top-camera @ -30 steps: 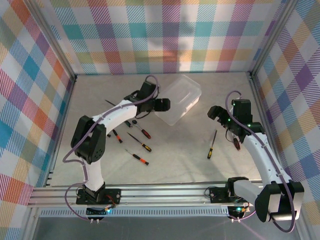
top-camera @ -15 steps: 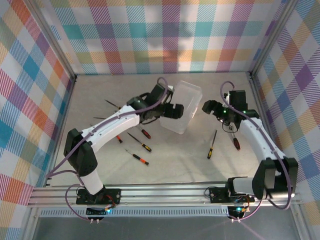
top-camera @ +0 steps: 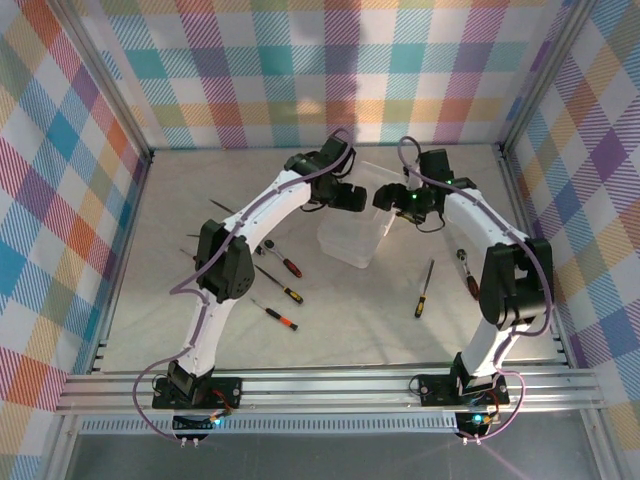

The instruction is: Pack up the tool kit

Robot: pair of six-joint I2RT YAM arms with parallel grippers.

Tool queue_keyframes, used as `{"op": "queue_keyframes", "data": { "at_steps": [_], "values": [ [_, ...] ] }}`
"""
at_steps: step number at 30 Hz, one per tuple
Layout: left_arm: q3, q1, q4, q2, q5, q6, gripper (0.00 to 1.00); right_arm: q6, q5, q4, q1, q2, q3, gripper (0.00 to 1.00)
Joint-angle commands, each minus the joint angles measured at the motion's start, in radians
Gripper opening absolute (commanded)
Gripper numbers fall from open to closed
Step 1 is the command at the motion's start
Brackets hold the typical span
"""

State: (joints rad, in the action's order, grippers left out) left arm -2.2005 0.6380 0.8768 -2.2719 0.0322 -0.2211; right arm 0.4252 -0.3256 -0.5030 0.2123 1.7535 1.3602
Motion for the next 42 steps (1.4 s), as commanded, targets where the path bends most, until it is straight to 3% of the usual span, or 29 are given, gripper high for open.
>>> {"op": "queue_keyframes", "data": {
  "at_steps": [1, 8, 14, 19, 21, 25, 28, 32, 35, 42],
  "values": [
    [0.075, 0.008, 0.043, 0.071, 0.058, -0.017, 0.90, -0.017, 0.025, -0.044, 0.017, 0.018, 0.013, 0.65],
    [0.454, 0.021, -0.117, 0.287, 0.072, -0.058, 0.88, 0.003, 0.016, 0.027, 0.044, -0.057, -0.120, 0.58],
    [0.682, 0.039, -0.239, 0.435, 0.107, -0.110, 0.88, 0.010, -0.029, 0.070, 0.066, -0.161, -0.223, 0.59],
    [0.584, 0.041, -0.177, 0.444, 0.137, -0.086, 0.88, -0.040, 0.009, -0.016, 0.065, -0.229, -0.148, 0.66],
    [0.548, 0.042, -0.169, 0.442, 0.075, -0.084, 0.88, -0.045, 0.043, -0.027, 0.061, -0.264, -0.133, 0.71],
    [0.460, 0.042, -0.144, 0.400, -0.027, -0.037, 0.88, 0.008, 0.087, 0.150, 0.057, -0.378, -0.260, 0.80],
    [0.321, 0.042, -0.045, 0.309, -0.097, -0.028, 0.92, 0.054, 0.054, 0.368, 0.045, -0.468, -0.448, 0.86],
    [0.050, 0.046, 0.199, 0.120, -0.048, 0.026, 0.96, 0.071, -0.091, 0.367, -0.035, -0.483, -0.518, 0.89],
    [-0.022, 0.050, 0.253, 0.057, -0.044, 0.053, 1.00, 0.066, -0.172, 0.385, -0.075, -0.486, -0.563, 0.91],
    [-0.045, 0.052, 0.304, 0.007, -0.037, 0.068, 0.98, 0.060, -0.289, 0.399, -0.128, -0.456, -0.610, 0.91]
  ]
}}
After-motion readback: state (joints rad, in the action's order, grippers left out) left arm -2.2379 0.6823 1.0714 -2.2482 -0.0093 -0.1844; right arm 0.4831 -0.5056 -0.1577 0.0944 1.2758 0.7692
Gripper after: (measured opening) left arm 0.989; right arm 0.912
